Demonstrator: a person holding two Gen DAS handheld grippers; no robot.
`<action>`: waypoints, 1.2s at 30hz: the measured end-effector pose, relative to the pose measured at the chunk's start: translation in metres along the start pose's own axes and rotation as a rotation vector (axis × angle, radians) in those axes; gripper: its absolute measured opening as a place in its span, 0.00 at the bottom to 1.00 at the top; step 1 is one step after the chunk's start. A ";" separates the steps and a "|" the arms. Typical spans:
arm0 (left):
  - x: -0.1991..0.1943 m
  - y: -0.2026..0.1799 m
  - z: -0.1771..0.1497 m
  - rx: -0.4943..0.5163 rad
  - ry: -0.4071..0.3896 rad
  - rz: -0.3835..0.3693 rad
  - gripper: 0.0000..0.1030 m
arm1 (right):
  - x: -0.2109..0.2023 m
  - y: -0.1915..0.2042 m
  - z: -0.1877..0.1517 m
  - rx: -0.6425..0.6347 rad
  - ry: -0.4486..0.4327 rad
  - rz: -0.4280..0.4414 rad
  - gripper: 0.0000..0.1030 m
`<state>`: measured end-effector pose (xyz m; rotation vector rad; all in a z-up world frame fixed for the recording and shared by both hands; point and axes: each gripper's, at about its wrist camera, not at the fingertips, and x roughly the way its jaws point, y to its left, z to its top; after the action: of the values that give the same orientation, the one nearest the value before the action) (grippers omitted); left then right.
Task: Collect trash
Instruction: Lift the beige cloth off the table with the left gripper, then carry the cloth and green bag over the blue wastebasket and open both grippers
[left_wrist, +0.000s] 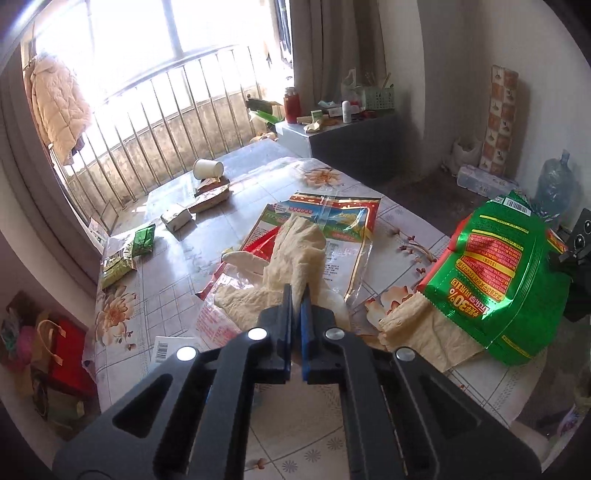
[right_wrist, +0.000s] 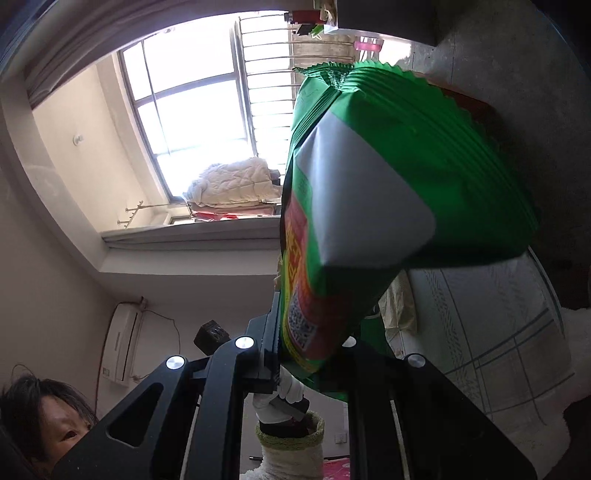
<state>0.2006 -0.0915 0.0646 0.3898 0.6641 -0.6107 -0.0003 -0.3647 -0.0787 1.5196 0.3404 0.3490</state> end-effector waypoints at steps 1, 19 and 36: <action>-0.010 -0.001 0.001 -0.015 -0.014 -0.030 0.02 | -0.003 0.000 0.000 0.000 -0.006 0.010 0.13; 0.081 -0.102 -0.036 -0.060 0.202 -0.349 0.49 | -0.062 -0.004 0.008 -0.020 -0.147 0.058 0.13; 0.101 -0.119 -0.042 0.041 0.264 -0.206 0.04 | -0.096 -0.019 -0.007 0.030 -0.173 0.074 0.13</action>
<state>0.1689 -0.2003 -0.0509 0.4478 0.9535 -0.7771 -0.0901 -0.3994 -0.0977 1.5822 0.1546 0.2692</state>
